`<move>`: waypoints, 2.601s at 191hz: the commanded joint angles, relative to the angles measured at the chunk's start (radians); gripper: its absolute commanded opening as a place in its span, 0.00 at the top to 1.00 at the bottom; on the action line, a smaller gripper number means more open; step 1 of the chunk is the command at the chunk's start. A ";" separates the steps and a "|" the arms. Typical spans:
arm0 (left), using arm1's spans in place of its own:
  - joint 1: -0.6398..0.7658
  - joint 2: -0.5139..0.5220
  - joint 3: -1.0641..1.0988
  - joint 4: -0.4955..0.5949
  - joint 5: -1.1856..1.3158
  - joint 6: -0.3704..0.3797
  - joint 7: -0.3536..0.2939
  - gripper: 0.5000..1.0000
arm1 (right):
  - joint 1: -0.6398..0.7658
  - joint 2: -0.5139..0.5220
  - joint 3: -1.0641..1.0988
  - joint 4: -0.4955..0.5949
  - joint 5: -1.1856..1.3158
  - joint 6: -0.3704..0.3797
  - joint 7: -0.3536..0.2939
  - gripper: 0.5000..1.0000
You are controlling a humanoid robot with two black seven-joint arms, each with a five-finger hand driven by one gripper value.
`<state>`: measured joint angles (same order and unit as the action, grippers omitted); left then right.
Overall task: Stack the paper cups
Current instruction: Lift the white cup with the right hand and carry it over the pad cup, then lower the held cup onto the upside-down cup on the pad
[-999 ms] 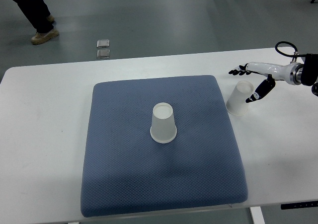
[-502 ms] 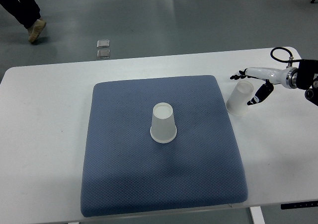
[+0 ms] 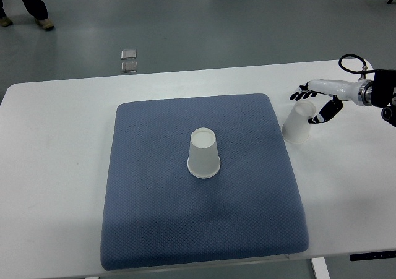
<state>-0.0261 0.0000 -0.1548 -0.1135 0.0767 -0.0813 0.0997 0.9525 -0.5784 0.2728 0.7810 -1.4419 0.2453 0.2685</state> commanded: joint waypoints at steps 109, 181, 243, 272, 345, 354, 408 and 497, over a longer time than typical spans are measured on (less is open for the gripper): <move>0.000 0.000 0.000 0.000 0.000 0.000 0.000 0.00 | 0.008 0.000 -0.035 0.001 0.000 -0.015 0.008 0.74; 0.000 0.000 0.000 0.000 0.000 0.000 0.000 0.00 | 0.164 -0.087 -0.018 0.058 0.021 -0.001 0.034 0.86; 0.000 0.000 0.000 0.000 0.000 0.000 0.000 0.00 | 0.351 -0.153 -0.014 0.349 0.072 0.132 0.040 0.85; 0.000 0.000 0.000 0.000 0.000 0.000 0.000 0.00 | 0.368 -0.135 -0.015 0.426 0.072 0.200 0.034 0.84; 0.000 0.000 0.000 0.000 0.000 0.000 0.000 0.00 | 0.376 -0.035 -0.018 0.422 0.061 0.266 0.006 0.84; 0.000 0.000 0.001 0.000 0.000 0.000 0.000 0.00 | 0.377 -0.021 -0.018 0.422 0.061 0.273 0.006 0.84; 0.000 0.000 0.000 0.000 0.000 0.000 0.000 0.00 | 0.379 0.012 -0.015 0.422 0.074 0.324 -0.006 0.86; 0.000 0.000 0.000 0.000 0.000 0.000 0.000 0.00 | 0.436 0.071 -0.015 0.437 0.138 0.336 -0.026 0.93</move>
<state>-0.0262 0.0000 -0.1549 -0.1135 0.0767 -0.0813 0.0997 1.3839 -0.5186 0.2580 1.2093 -1.3275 0.5809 0.2567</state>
